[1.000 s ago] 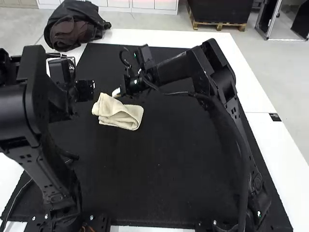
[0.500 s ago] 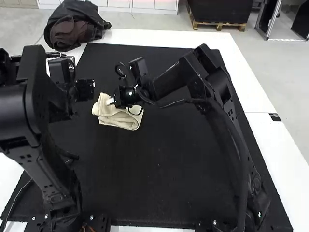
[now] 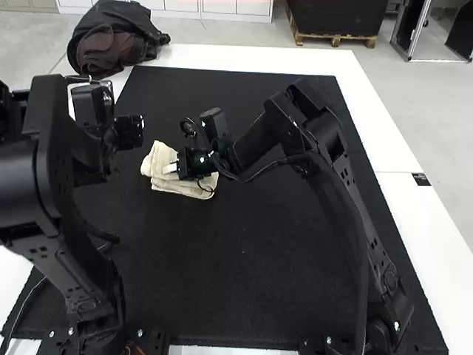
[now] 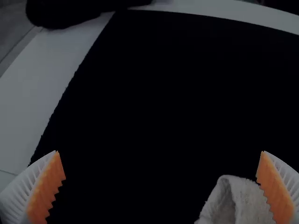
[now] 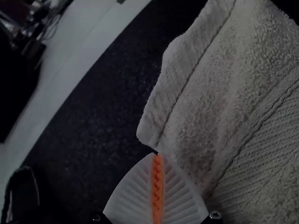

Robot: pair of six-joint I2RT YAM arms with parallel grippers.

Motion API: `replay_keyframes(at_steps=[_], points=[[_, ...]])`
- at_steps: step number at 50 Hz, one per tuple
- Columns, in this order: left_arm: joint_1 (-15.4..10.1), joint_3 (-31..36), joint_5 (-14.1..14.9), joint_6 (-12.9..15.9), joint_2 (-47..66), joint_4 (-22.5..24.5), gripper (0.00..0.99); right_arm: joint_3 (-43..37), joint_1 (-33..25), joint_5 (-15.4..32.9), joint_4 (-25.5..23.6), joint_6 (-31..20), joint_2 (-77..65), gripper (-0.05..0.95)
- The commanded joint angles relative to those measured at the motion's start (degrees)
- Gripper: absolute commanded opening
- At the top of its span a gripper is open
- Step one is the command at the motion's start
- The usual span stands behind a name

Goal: Fold the towel.

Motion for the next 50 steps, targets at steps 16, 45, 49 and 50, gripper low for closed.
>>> replay_keyframes(at_steps=[16, 45, 49, 50], points=[[0.4, 0.1, 0.3, -0.7, -3.4, -1.1, 0.964, 0.1, 0.4, -0.2, 7.9, 4.1, 5.6, -0.02], [0.2, 1.6, 0.4, -2.4, -8.2, -4.0, 0.962, 0.1, -0.4, 0.1, 3.8, 9.5, -7.6, -0.02], [0.2, 2.4, 0.4, -3.3, -9.5, -5.1, 0.964, 0.3, -1.2, 0.1, 1.3, 9.5, -11.0, -0.02], [0.1, 2.6, 0.4, -3.5, -9.8, -5.5, 0.964, 0.4, -1.5, 0.2, 0.7, 9.5, -11.6, -0.02]])
